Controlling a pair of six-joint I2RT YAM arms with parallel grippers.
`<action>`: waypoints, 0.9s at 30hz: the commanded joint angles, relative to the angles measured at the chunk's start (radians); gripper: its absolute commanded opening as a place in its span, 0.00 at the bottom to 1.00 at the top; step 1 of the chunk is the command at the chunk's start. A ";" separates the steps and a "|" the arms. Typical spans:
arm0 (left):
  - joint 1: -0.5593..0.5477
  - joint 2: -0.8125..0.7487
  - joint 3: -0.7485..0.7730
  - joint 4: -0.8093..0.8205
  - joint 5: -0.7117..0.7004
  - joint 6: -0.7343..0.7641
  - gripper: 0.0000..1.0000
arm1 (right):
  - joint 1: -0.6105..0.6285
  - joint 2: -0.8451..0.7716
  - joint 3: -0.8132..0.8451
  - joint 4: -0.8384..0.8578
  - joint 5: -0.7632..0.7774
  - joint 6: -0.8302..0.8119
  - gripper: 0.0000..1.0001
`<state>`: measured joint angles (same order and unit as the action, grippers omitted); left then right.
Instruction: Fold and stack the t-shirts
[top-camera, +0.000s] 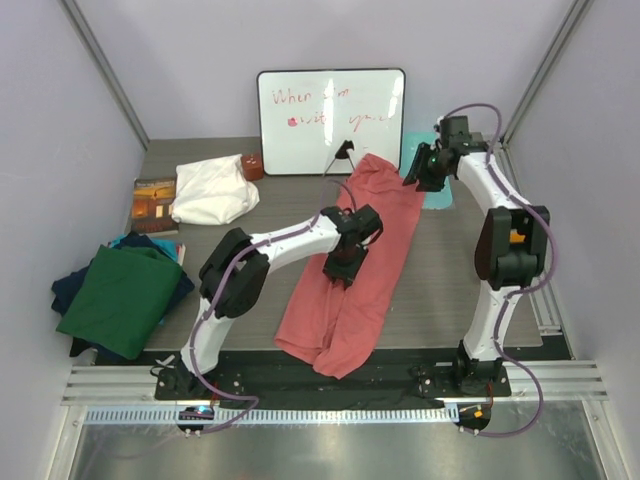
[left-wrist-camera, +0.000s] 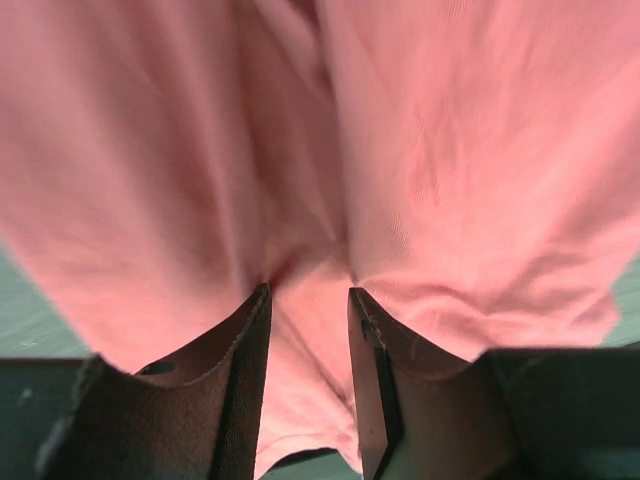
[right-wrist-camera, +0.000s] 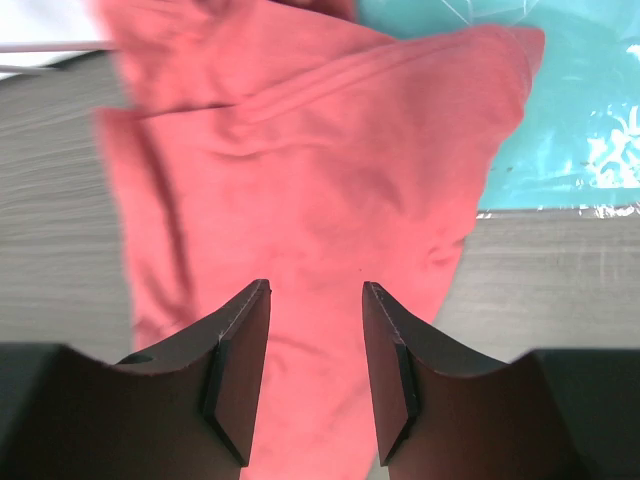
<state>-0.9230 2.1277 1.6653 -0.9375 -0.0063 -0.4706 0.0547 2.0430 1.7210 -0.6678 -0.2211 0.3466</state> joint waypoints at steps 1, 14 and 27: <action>0.050 -0.037 0.143 -0.040 0.031 0.023 0.38 | -0.007 -0.217 -0.072 -0.019 -0.096 0.040 0.48; 0.277 -0.373 -0.247 0.090 0.156 -0.003 0.42 | 0.013 -0.708 -0.750 -0.052 -0.311 0.115 0.52; 0.320 -0.499 -0.542 0.181 0.328 -0.036 0.45 | 0.303 -0.940 -0.936 -0.110 -0.302 0.330 0.54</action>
<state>-0.6022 1.6932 1.1694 -0.8181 0.2241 -0.4927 0.3183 1.1473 0.8169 -0.7551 -0.5098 0.5938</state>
